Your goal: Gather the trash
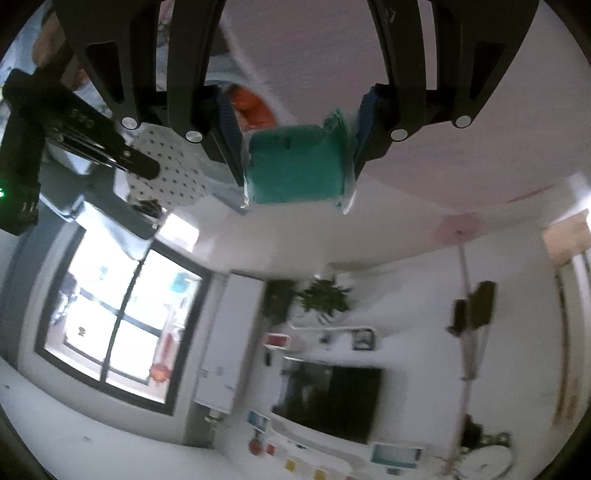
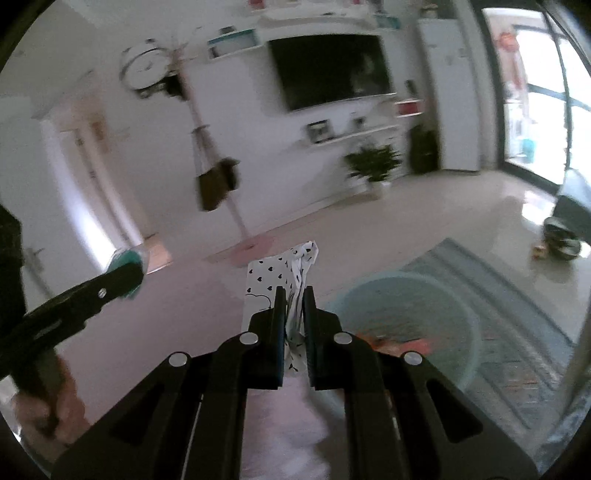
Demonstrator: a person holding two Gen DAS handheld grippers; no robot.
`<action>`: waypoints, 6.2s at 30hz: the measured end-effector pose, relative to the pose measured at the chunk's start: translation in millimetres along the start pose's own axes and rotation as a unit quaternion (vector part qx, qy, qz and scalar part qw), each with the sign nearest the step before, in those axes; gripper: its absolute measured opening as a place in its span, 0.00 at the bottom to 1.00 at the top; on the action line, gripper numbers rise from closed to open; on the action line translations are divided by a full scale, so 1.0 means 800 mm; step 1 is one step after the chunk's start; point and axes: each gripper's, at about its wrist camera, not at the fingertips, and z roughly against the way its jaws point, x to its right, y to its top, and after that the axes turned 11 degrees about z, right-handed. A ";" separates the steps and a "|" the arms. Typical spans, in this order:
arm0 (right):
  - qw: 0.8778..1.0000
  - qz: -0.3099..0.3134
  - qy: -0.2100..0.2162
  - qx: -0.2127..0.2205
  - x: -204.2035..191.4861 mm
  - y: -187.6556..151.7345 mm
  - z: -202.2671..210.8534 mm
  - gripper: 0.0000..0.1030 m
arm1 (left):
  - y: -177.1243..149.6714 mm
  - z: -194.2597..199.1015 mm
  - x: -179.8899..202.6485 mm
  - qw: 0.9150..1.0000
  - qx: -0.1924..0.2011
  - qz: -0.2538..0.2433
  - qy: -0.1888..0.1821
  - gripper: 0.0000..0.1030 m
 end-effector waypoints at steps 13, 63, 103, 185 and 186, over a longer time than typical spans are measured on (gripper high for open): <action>0.986 -0.094 -0.085 -0.108 0.123 -0.067 -0.099 0.07 | -0.063 -0.176 0.048 0.992 -0.123 0.007 -0.010 0.50; 0.987 0.082 -0.082 0.115 -0.158 -0.111 0.108 0.71 | -0.165 0.183 -0.118 0.951 0.195 0.117 0.209 0.85; 0.988 0.102 -0.054 0.101 -0.155 -0.116 0.094 0.74 | -0.167 0.169 -0.105 0.945 0.199 0.092 0.242 0.93; 0.989 0.104 -0.051 0.087 -0.154 -0.115 0.077 0.79 | -0.167 0.177 -0.107 0.944 0.193 0.103 0.248 0.93; 0.989 0.104 -0.051 0.087 -0.153 -0.115 0.076 0.79 | -0.167 0.178 -0.106 0.944 0.193 0.103 0.248 0.93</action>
